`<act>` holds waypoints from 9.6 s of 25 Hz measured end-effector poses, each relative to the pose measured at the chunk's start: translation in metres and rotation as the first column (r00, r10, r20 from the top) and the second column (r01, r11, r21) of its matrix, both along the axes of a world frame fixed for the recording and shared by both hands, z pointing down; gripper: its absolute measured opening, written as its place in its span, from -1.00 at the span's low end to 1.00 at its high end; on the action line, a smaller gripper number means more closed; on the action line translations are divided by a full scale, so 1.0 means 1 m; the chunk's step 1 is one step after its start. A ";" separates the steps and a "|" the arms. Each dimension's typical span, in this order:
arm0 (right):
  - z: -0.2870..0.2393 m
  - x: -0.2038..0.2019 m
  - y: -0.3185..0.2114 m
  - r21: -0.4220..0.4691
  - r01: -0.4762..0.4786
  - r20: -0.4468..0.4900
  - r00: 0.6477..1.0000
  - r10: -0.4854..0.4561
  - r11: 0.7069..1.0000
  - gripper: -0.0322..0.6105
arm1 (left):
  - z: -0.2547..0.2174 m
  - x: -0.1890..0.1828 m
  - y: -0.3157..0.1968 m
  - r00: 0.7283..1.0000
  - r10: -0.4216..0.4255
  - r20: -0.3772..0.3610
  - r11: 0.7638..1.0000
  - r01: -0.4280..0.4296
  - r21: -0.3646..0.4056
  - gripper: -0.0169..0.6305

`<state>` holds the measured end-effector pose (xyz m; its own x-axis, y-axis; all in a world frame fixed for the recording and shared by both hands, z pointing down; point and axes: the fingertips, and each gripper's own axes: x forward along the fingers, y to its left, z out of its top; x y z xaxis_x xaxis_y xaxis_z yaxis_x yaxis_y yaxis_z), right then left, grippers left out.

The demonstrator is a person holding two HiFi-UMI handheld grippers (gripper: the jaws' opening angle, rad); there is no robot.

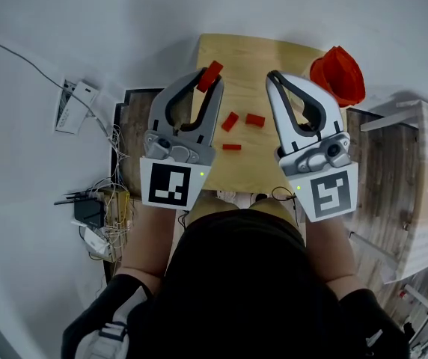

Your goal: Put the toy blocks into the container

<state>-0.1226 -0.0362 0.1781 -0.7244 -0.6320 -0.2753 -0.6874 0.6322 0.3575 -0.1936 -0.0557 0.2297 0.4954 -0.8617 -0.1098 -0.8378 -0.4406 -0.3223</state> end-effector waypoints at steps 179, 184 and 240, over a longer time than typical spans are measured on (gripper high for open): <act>0.030 0.054 -0.047 -0.087 0.054 0.029 0.998 -0.051 0.995 -0.81 | 0.050 0.071 -0.043 0.998 0.060 0.017 0.979 -0.055 -0.194 -0.48; 0.032 0.045 -0.042 -0.077 0.068 0.002 0.998 -0.068 0.995 -0.81 | 0.039 0.064 -0.035 0.999 0.031 -0.009 0.987 -0.032 -0.157 -0.47; 0.067 0.273 -0.091 -0.136 -0.165 0.026 0.985 0.170 0.977 -0.81 | 0.112 0.305 -0.104 0.928 0.320 0.192 0.914 -0.249 -0.321 -0.41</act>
